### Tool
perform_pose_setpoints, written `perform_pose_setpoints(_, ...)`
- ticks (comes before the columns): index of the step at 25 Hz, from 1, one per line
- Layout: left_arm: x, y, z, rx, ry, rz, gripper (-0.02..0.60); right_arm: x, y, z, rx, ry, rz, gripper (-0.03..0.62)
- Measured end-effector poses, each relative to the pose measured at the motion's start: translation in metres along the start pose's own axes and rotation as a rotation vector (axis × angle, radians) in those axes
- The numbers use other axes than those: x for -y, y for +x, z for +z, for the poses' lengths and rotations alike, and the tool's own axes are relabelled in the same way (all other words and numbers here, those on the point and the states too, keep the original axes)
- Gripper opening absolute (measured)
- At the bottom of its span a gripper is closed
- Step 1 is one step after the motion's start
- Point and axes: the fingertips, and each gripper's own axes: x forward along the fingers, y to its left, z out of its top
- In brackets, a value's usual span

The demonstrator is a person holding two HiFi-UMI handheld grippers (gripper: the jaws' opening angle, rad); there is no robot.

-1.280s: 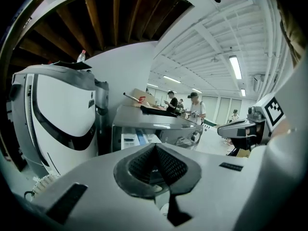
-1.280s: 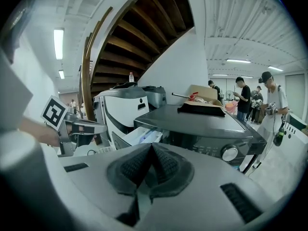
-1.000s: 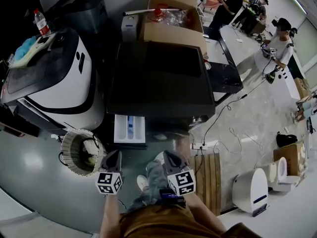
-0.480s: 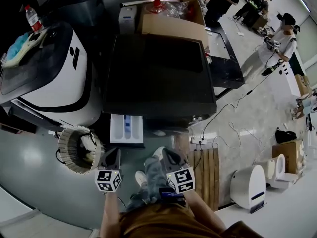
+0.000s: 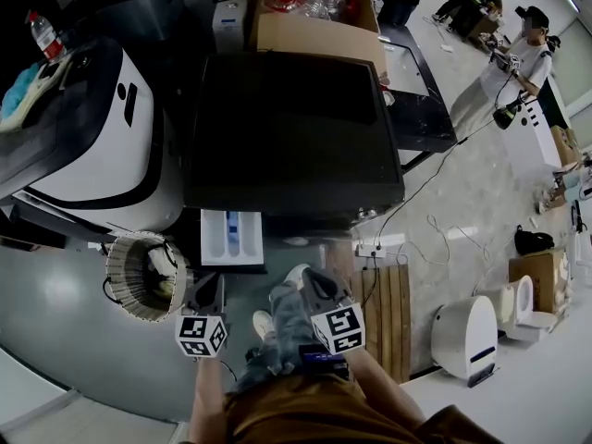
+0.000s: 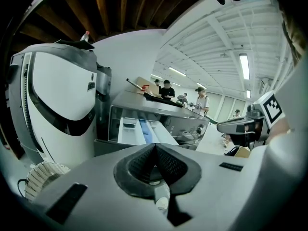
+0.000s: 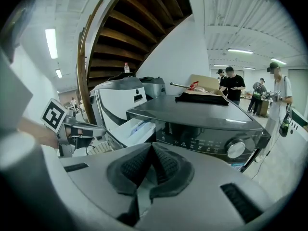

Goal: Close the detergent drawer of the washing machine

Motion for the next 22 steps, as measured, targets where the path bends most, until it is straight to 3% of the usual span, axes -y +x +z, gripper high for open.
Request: perform_pose_setpoints(22, -0.008, 0.020, 0.017, 0.023, -0.025, -0.015, 0.023, 0.015, 0.012, 0.002, -0.020, 0.029, -0.021, 0.012)
